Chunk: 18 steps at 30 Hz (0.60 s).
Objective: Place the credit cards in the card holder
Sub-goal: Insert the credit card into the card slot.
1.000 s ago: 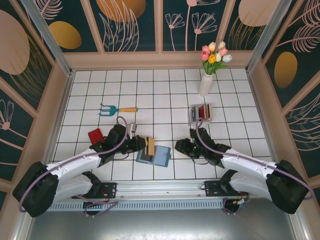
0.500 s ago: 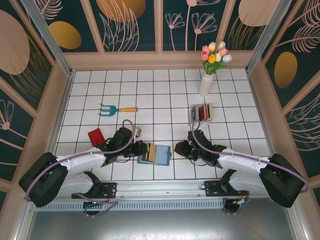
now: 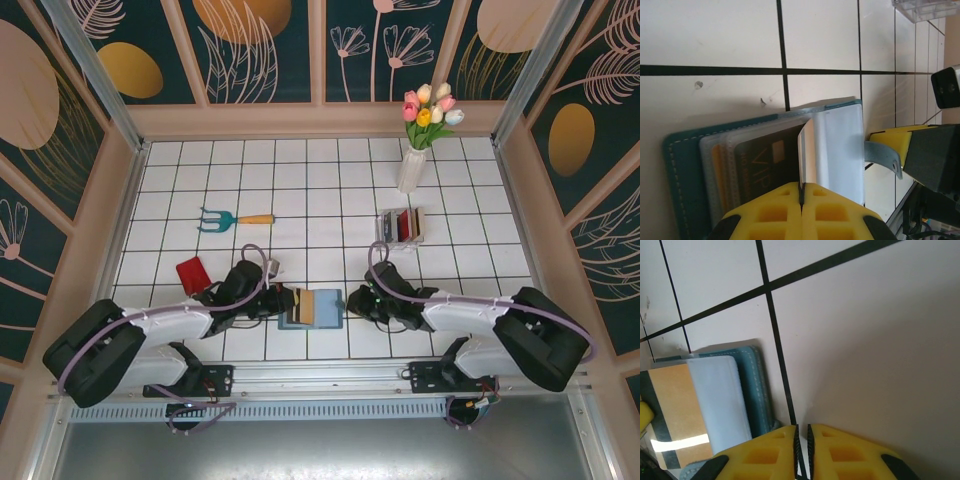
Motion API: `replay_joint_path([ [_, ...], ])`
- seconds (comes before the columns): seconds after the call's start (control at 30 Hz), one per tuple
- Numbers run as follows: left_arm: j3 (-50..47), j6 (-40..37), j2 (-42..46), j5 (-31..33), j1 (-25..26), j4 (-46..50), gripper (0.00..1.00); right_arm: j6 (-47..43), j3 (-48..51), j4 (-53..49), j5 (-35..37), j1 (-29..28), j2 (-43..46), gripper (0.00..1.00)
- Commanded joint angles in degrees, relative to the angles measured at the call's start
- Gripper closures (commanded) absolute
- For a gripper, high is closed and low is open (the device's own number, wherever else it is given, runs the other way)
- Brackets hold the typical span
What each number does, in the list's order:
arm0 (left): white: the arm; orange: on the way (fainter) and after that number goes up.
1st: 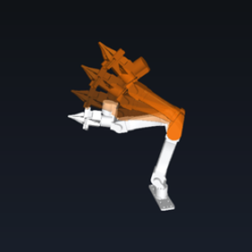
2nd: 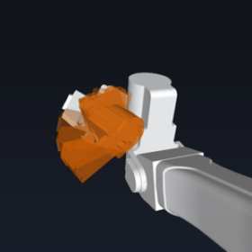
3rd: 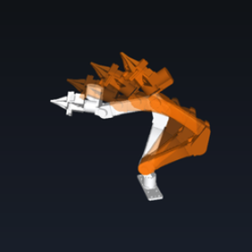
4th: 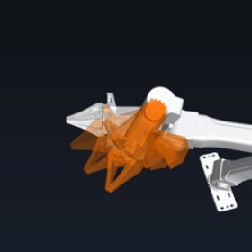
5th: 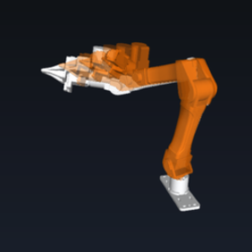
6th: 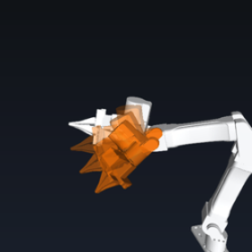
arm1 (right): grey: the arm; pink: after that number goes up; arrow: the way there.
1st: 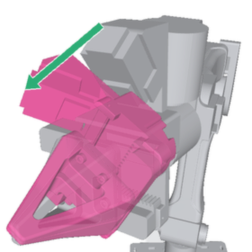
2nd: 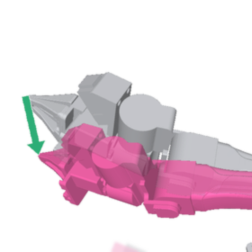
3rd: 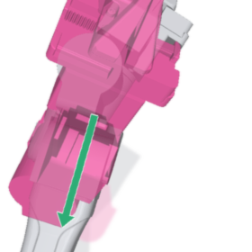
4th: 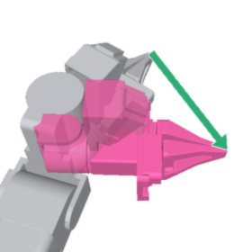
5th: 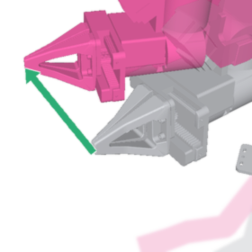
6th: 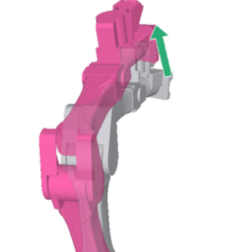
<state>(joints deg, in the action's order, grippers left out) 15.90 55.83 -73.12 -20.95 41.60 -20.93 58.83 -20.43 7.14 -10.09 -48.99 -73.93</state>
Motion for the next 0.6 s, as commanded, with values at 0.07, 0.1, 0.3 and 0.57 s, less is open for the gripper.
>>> replay_joint_path([
  [0.07, -0.8, 4.2, -3.4, -1.5, 0.7, -4.4, 0.98, -1.8, -2.0, -0.6, 0.4, -1.4, -2.6, 0.85],
  [0.1, -0.6, 4.6, -3.9, -1.6, 0.8, -4.9, 0.98, -1.9, -2.1, -0.3, 0.0, -1.5, -3.0, 0.87],
  [0.3, -0.2, 6.0, -5.3, -2.8, 1.1, -6.7, 0.98, -1.2, -1.8, 0.2, 0.3, -2.1, -4.4, 0.9],
  [0.57, -1.1, 7.8, -3.1, -1.4, 1.3, -6.8, 0.99, -1.3, -2.4, -1.5, 1.4, -2.1, -4.2, 0.9],
])
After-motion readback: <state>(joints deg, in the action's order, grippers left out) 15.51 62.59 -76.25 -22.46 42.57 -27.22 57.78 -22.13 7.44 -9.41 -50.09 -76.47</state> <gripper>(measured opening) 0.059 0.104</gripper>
